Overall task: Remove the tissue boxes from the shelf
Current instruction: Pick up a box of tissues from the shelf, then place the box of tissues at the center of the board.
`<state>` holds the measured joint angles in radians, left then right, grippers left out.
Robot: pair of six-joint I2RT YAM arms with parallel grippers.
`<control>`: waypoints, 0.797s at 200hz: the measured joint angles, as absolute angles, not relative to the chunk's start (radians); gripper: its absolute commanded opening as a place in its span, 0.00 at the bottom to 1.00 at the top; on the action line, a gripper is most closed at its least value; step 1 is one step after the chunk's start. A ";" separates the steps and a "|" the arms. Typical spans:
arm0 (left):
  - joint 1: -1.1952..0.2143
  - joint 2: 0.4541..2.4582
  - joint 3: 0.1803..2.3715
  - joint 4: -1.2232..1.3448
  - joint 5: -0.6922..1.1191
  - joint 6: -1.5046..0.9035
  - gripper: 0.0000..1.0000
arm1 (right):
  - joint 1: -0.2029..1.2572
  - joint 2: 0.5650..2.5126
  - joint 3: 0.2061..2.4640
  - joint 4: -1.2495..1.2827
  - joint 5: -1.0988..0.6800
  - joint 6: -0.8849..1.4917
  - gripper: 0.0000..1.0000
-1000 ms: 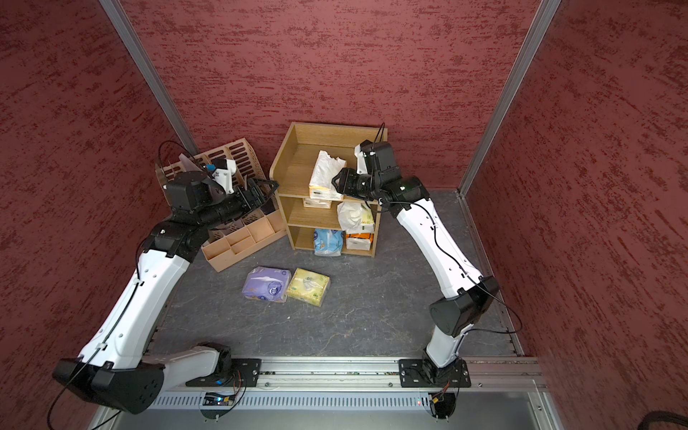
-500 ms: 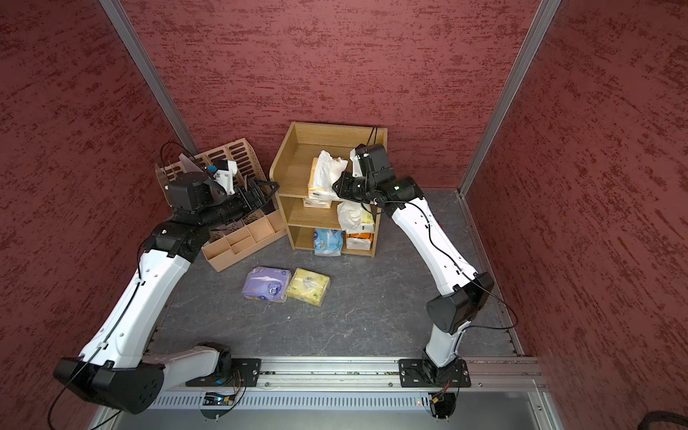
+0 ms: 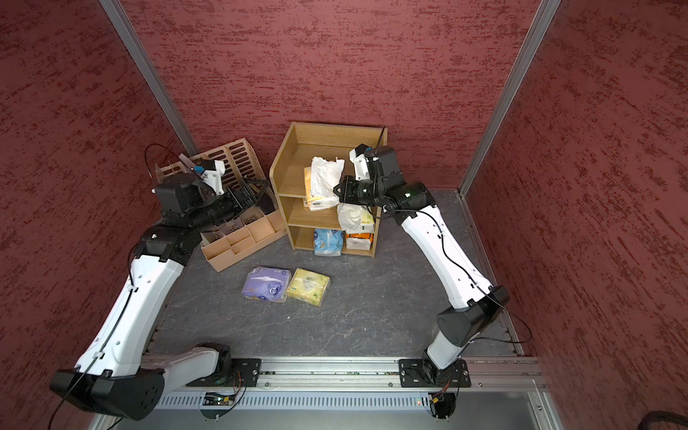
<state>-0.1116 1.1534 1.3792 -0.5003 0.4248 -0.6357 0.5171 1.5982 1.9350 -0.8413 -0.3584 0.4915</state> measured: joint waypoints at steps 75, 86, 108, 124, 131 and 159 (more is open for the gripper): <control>-0.101 1.041 1.300 -0.542 0.422 -0.644 1.00 | 0.530 1.248 1.587 -0.938 -0.526 0.413 0.00; -0.102 1.032 1.298 -0.553 0.417 -0.647 1.00 | 0.532 1.233 1.546 -0.973 -0.544 0.388 0.00; -0.117 1.008 1.298 -0.573 0.380 -0.651 1.00 | 0.537 1.212 1.420 -1.025 -0.571 0.337 0.00; -0.144 0.986 1.298 -0.588 0.340 -0.656 1.00 | 0.538 1.197 1.312 -1.045 -0.575 0.309 0.00; -0.163 0.977 1.298 -0.597 0.319 -0.660 1.00 | 0.538 1.188 1.262 -1.047 -0.575 0.299 0.00; -0.274 0.966 1.342 -0.661 0.231 -0.693 1.00 | 0.538 1.163 1.107 -1.042 -0.575 0.278 0.00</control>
